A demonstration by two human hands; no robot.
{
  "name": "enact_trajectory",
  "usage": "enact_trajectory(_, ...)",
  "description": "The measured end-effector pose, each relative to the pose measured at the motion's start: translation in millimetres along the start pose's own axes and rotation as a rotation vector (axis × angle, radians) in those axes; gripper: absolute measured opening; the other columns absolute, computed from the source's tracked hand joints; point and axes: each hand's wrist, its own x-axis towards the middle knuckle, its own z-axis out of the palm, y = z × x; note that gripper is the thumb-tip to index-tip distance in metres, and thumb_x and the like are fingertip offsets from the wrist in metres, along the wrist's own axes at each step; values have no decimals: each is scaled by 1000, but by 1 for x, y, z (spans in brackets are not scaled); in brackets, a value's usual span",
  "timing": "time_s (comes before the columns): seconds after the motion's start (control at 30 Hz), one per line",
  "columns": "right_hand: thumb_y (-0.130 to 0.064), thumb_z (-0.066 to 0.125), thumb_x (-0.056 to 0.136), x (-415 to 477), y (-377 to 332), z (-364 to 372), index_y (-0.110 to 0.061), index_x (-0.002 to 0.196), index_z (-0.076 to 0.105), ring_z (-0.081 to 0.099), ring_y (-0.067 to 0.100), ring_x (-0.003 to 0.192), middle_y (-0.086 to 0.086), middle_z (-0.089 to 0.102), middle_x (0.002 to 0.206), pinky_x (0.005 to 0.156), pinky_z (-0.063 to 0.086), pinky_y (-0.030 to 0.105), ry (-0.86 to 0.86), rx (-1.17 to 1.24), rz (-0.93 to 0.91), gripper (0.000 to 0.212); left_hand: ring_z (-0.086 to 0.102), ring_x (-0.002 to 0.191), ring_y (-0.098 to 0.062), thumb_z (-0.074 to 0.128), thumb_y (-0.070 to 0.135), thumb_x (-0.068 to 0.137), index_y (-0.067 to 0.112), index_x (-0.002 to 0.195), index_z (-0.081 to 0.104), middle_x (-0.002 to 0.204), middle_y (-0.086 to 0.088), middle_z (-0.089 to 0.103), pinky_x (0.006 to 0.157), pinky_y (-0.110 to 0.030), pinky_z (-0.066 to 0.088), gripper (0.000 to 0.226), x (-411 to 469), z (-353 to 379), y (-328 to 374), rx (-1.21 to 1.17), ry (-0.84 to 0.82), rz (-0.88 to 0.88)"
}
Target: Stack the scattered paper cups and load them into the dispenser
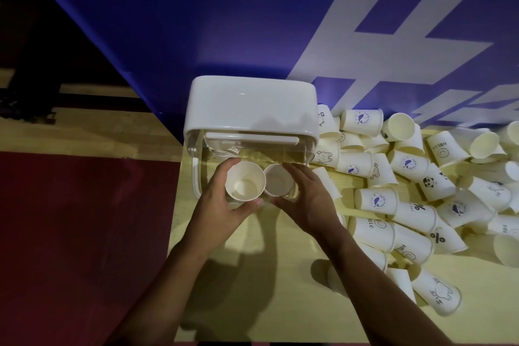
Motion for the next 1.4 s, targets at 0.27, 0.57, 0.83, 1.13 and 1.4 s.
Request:
enact_trajectory(0.27,-38,61,94,-31,-17,-36,-28,151,45,55,8,115,-14,56,140,95,45,24,31,229,-40,60,45,135,1,88,38,78,45,145,43,144,26,47,102,-23,48,82,6,14,22,-10,-28,80)
enact_trajectory(0.57,-37,70,96,-26,-11,-40,-34,150,46,53,5,125,-18,58,138,103,42,23,60,249,-78,59,55,119,-4,88,38,76,43,141,42,132,22,58,97,-25,48,79,20,45,28,57,-60,40)
enact_trajectory(0.83,-42,66,98,-13,9,-21,-26,152,46,49,9,131,-21,52,141,105,30,9,-22,139,-26,59,51,129,-11,86,47,76,40,147,40,143,10,55,103,-33,48,85,33,60,0,183,-74,-2)
enact_trajectory(1.13,-46,67,96,-6,19,-11,-26,150,48,52,12,131,-8,59,143,105,44,28,-49,111,14,61,50,133,-11,85,53,74,37,153,37,148,11,53,107,-38,46,94,39,57,-13,207,-174,-20)
enact_trajectory(1.4,-46,69,94,-5,21,-9,-27,147,52,56,13,126,-7,62,138,99,48,29,-51,97,20,59,45,139,-10,84,49,79,37,159,28,154,10,49,112,-33,41,99,39,53,-18,224,-232,-10)
